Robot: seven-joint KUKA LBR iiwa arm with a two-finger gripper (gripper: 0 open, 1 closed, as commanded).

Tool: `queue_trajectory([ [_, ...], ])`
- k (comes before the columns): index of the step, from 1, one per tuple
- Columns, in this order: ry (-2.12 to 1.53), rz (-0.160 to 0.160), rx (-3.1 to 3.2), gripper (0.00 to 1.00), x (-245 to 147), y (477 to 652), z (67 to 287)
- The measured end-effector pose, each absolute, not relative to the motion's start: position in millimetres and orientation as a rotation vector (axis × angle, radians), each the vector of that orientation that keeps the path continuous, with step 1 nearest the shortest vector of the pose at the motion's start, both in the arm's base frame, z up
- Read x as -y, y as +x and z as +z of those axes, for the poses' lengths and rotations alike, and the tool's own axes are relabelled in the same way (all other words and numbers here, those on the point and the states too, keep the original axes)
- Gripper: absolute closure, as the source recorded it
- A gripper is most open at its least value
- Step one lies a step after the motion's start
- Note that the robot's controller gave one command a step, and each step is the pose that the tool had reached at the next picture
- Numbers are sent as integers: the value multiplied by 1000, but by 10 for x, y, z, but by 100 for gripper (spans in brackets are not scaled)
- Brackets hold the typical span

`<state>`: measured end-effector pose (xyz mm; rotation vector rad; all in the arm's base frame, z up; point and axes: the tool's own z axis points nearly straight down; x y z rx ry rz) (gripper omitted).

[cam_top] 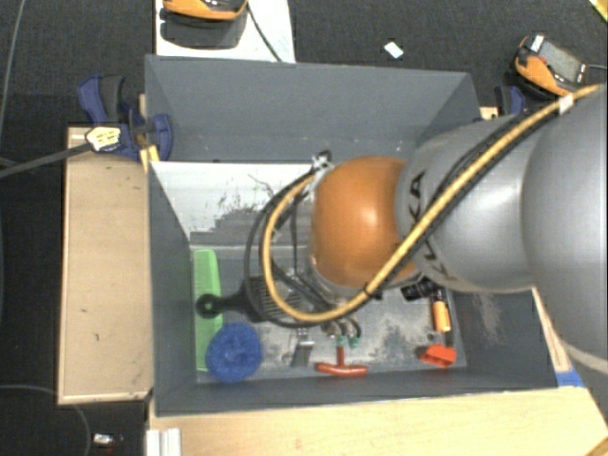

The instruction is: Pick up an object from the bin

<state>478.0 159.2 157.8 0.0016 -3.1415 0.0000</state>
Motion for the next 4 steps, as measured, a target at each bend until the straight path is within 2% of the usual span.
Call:
queue_trajectory([
  [1, 2, 0, 3142, 0, -1592, 4780, 1578],
  [2, 339, -3, 3129, 0, -2265, 4798, 1353],
  [3, 415, 0, 3119, 0, -2416, 4840, 1293],
  [4, 1063, -6, 2968, 0, -2516, 4827, 1271],
])
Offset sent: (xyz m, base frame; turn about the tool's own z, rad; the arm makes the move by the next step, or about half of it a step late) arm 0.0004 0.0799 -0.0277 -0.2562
